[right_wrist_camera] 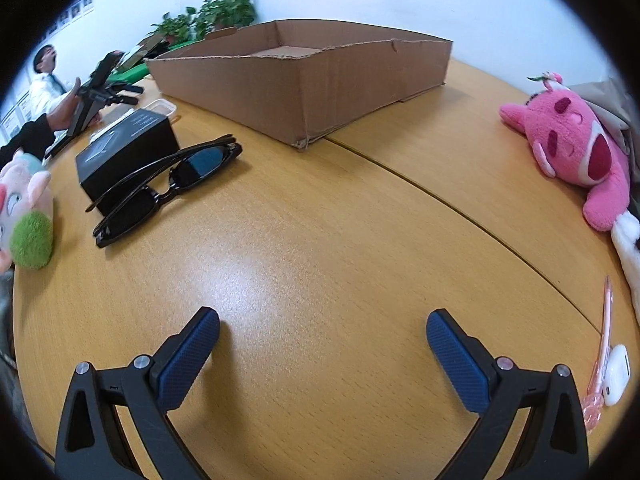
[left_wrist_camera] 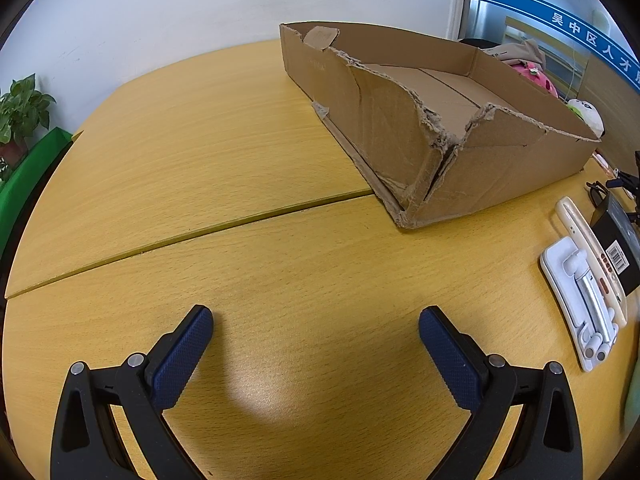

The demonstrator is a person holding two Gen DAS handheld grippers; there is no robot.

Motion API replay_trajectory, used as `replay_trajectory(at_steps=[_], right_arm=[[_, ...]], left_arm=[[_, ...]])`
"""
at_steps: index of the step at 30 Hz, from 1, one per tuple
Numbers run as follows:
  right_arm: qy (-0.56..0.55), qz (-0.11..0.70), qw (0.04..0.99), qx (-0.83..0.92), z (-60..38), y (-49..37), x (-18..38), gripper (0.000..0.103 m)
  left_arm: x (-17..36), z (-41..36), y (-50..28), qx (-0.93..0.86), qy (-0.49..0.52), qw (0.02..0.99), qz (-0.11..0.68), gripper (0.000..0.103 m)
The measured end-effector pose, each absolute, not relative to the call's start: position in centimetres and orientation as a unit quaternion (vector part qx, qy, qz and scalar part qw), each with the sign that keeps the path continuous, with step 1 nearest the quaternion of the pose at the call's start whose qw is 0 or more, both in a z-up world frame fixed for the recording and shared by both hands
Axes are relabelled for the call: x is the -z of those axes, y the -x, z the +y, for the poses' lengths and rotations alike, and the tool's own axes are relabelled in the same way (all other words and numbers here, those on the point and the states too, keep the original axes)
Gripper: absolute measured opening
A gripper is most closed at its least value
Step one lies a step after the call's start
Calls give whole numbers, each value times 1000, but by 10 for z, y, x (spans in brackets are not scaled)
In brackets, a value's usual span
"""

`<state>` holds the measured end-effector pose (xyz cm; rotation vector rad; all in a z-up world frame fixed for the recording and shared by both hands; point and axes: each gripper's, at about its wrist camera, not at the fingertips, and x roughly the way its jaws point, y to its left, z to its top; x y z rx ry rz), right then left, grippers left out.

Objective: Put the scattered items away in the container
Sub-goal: 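Move the right tool to the plush pig and close its fingers on it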

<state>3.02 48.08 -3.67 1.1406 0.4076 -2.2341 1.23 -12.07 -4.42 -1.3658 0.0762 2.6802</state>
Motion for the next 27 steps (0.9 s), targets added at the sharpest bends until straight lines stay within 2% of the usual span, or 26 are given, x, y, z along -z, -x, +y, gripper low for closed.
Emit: replay_trajectory(at_steps=[8,13,20,27], right_arm=[[-468,88,159,865,462,-31,35,103],[-483,63,84,869,443,-56,30,102],[-406,24,113,907,386,-154,-35,102],[-361,37,147,920,308,-216,-70,102]], left_arm=[[41,-111,-27,-893,450,25,2,103],[3,-104,-73,-917,393,37,-66,103],[-69,-57,-167,-943,322,54,-56,103],[-80,33,-214,-933,330,134,-40,103]])
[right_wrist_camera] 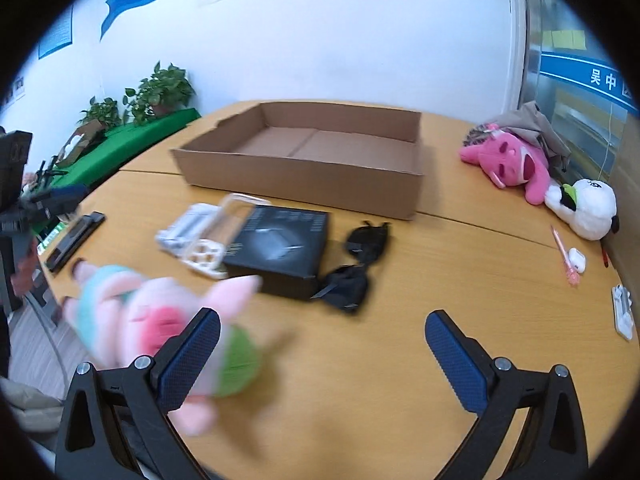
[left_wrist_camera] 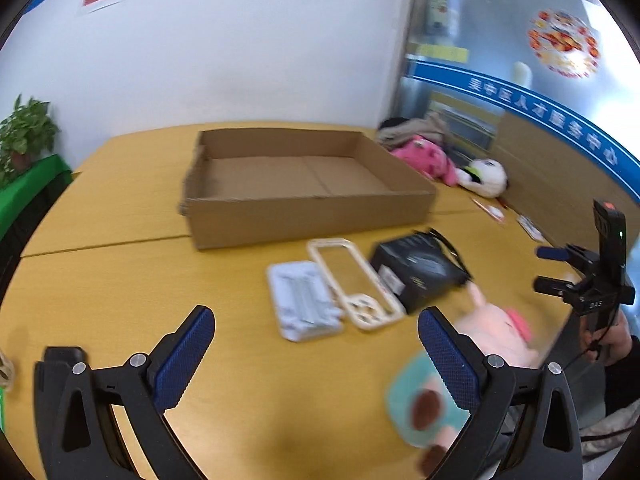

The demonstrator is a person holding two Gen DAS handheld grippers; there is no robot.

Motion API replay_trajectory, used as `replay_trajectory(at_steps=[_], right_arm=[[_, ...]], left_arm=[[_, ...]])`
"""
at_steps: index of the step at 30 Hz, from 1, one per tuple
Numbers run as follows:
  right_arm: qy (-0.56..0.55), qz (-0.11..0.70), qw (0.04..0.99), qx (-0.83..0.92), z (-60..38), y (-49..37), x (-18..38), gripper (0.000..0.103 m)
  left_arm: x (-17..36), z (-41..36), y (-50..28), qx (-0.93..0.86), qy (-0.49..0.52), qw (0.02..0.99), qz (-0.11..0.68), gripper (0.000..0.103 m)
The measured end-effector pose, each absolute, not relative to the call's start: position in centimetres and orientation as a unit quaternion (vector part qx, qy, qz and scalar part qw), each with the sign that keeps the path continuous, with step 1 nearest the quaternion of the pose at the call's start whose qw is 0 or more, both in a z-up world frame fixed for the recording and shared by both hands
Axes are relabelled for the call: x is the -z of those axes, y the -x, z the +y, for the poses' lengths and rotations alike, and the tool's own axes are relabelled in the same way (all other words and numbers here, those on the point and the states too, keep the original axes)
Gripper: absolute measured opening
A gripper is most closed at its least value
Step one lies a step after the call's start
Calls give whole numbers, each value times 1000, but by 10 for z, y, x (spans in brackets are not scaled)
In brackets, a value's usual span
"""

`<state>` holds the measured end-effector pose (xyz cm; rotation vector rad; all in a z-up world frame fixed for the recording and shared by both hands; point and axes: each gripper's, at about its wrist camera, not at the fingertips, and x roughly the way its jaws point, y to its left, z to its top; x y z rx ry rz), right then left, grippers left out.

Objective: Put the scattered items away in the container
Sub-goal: 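Move the right tool to the plush pig and close its fingers on it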

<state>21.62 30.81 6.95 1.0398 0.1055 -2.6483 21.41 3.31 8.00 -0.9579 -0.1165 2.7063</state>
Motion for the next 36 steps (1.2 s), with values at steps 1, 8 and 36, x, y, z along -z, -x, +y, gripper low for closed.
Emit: replay_trajectory(at_steps=[1,8,36], right_arm=[[-360,36,150,920,299,-223,-70,102],[-357,19,177,917,259,-259,-67,102],[-373,7,147,916,251,-271,-46,102]], left_arm=[[-80,45,-220,-932,331,140,-38,103],[-78,89,-255,-933,320,157,-44,103],[-45,116,-277,-937,339,73,-41,103]])
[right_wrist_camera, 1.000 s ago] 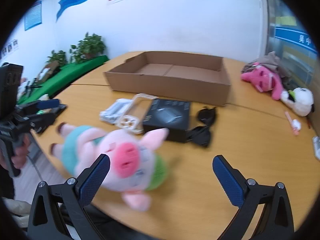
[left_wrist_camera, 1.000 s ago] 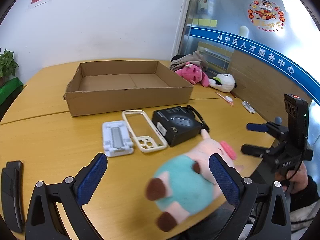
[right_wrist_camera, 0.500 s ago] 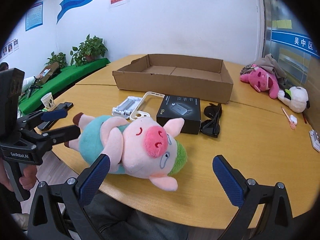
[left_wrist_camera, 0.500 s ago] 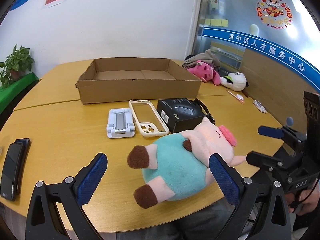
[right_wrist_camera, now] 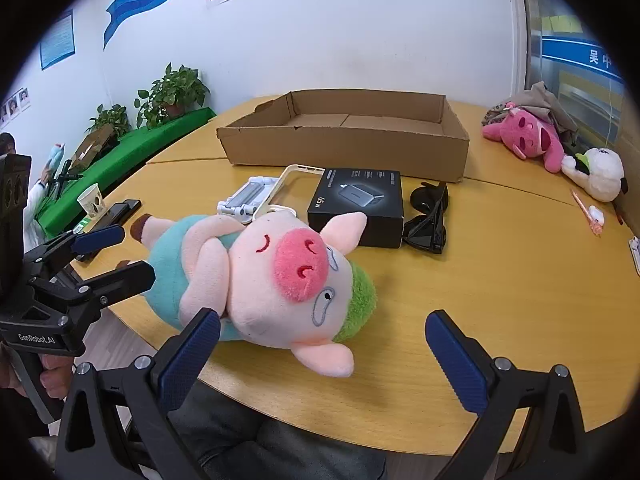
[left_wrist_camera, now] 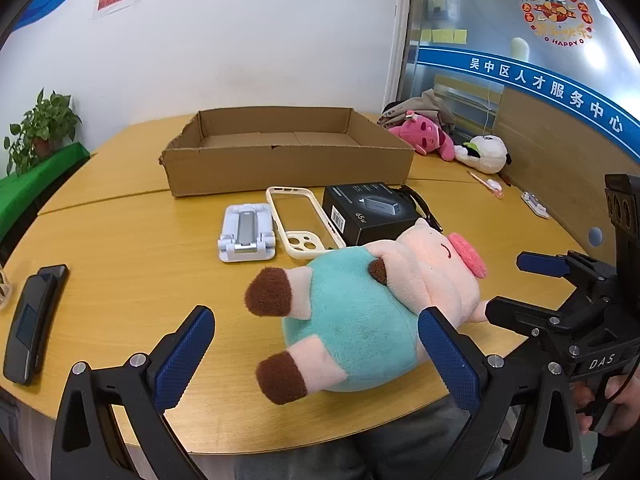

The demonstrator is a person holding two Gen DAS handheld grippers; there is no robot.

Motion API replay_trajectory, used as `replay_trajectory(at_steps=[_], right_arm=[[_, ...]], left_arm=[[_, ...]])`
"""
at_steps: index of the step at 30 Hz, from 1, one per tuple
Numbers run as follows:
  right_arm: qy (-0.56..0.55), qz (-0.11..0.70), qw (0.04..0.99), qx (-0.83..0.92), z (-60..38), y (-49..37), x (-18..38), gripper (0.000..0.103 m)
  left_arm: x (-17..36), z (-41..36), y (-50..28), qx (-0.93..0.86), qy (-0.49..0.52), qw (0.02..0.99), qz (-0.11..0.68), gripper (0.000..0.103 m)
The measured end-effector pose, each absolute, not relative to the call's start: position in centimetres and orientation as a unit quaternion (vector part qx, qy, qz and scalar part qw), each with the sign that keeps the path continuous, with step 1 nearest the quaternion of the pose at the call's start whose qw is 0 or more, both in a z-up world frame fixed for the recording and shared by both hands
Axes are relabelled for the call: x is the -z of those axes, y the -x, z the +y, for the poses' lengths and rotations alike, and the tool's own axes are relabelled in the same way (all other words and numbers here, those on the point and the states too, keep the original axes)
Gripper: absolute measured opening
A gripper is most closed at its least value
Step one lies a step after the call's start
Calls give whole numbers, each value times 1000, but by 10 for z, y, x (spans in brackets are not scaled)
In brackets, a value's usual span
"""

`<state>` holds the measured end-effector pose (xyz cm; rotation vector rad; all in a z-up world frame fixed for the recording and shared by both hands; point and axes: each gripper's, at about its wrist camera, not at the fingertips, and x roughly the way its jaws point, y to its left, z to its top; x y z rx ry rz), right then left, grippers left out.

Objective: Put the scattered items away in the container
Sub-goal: 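Move the right tool to the plush pig and close its fingers on it, then lift the plush pig with the right tool and carry it over the box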

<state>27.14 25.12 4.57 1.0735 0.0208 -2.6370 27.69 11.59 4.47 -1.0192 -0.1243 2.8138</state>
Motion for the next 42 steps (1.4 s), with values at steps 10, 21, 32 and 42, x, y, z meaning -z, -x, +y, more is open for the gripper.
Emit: replay_trajectory(at_steps=[10,21,32,42], right_arm=[[-392,-25,174,903,260,-247,-33,102],[-417,-20,237,877,237,-219,-13,101],[-389,13,257,884,217,-217,-30,68],[-326,14,249,912,200,-196,-102,64]], left_arm=[[-22,99,-245,-904,398,118,-108,101],[-9,78,-219,-875,410,188,-174,74],[-23,71,-206,-871,421,194,-162,58],[-100,49,-192,-908,344,200,-128,55]])
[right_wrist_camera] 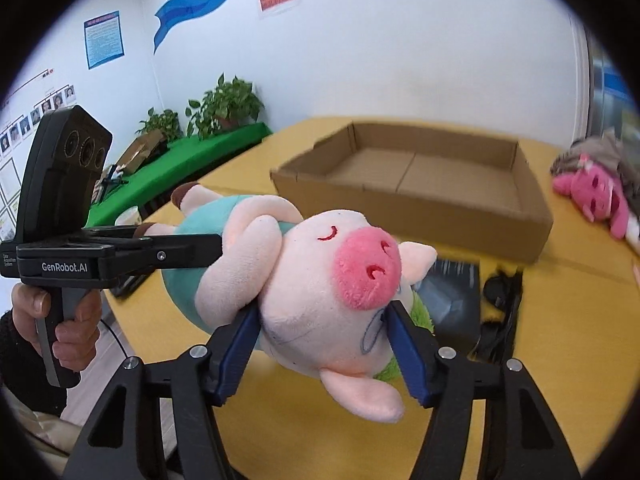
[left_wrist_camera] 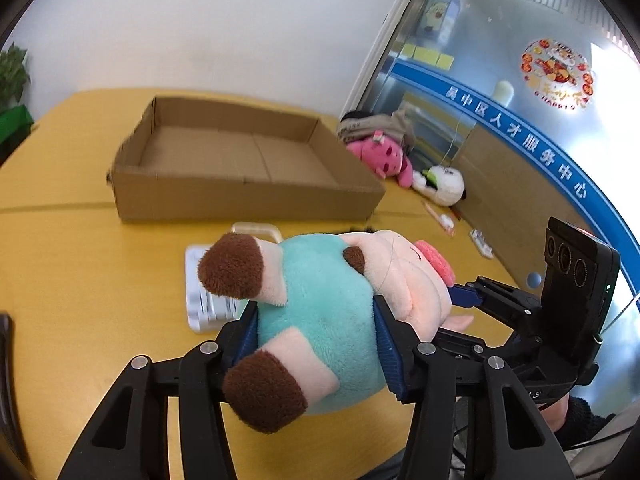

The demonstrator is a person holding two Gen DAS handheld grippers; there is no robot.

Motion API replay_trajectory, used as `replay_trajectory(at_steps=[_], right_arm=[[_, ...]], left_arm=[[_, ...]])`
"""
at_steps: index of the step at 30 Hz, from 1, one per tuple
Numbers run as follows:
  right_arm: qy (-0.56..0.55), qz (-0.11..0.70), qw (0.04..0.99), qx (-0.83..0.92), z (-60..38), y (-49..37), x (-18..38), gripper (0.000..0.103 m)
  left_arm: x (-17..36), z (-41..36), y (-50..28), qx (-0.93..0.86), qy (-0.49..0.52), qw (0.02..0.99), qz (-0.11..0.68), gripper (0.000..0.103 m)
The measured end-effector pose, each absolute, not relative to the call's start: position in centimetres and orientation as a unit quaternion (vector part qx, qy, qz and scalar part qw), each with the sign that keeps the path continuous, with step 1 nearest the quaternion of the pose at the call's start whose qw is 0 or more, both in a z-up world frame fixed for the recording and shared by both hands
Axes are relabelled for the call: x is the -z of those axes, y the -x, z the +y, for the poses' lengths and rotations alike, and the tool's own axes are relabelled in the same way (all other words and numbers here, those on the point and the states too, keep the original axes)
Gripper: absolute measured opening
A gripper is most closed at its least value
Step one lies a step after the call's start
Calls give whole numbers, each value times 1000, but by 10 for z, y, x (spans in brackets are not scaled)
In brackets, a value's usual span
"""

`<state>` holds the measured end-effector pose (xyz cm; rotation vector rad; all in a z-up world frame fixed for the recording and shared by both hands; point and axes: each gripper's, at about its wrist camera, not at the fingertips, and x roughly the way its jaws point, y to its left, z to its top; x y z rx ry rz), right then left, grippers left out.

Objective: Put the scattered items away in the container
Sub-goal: 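Lift the plush pig with the right tool and carry it over the box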

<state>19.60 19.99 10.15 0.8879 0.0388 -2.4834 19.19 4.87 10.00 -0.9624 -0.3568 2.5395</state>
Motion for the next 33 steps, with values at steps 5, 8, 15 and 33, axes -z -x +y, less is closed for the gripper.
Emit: replay_trajectory(at_steps=[5,8,15,33], right_arm=[[-275,29,238,931,193,-169,-153,63],[-242,35,234,941,190,-148,-184,63],[-181,43,224,957,188,-95,-242,63],[-151,45,238,958,172,50,-306,63]], left_arm=[[-151,38,-164,-930,290,204,-99,55],[-181,30,-144,-939,261,207,-87,55],[-242,13,-86,-950,211,219,-72,55],[-316,-48,57,-958,181,208,-81,55]])
